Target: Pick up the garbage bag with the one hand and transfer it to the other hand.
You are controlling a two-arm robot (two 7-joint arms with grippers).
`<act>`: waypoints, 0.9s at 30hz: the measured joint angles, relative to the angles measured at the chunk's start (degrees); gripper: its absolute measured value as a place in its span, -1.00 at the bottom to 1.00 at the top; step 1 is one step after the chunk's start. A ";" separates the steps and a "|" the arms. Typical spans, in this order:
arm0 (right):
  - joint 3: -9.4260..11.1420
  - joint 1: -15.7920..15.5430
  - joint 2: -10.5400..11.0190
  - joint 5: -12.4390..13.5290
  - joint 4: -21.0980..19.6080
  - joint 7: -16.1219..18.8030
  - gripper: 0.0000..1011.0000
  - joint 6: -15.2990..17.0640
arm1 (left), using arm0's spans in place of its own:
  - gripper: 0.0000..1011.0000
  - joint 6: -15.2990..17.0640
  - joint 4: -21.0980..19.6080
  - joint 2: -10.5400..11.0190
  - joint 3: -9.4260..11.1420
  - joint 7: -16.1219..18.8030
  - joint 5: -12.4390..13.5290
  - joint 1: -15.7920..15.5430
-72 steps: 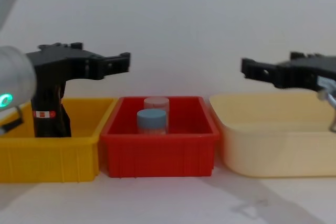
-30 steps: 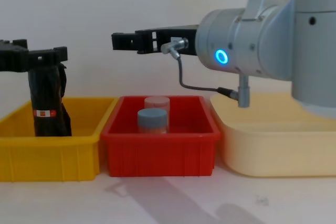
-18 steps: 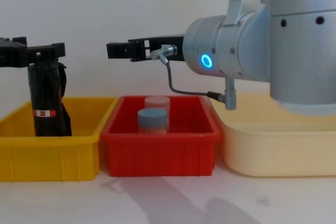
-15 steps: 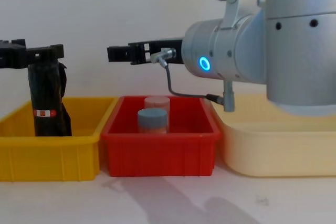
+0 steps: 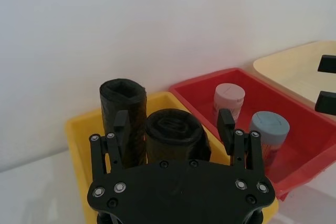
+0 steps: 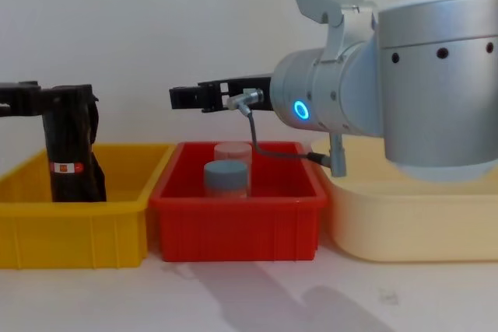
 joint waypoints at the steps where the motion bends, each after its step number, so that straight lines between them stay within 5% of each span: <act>1: 0.14 0.15 -0.09 -0.07 0.35 0.00 0.98 -0.04 | 0.98 0.04 0.41 -0.08 0.13 -0.16 -0.07 -0.26; 16: 1.57 1.56 -0.53 -0.45 3.04 0.31 0.98 -0.28 | 0.98 -0.49 9.85 -1.78 3.14 -3.95 -0.77 -6.42; 27: 1.98 2.31 -0.34 -0.50 3.92 1.98 0.98 1.96 | 0.98 -0.96 13.10 -2.43 4.17 -5.25 -1.00 -8.52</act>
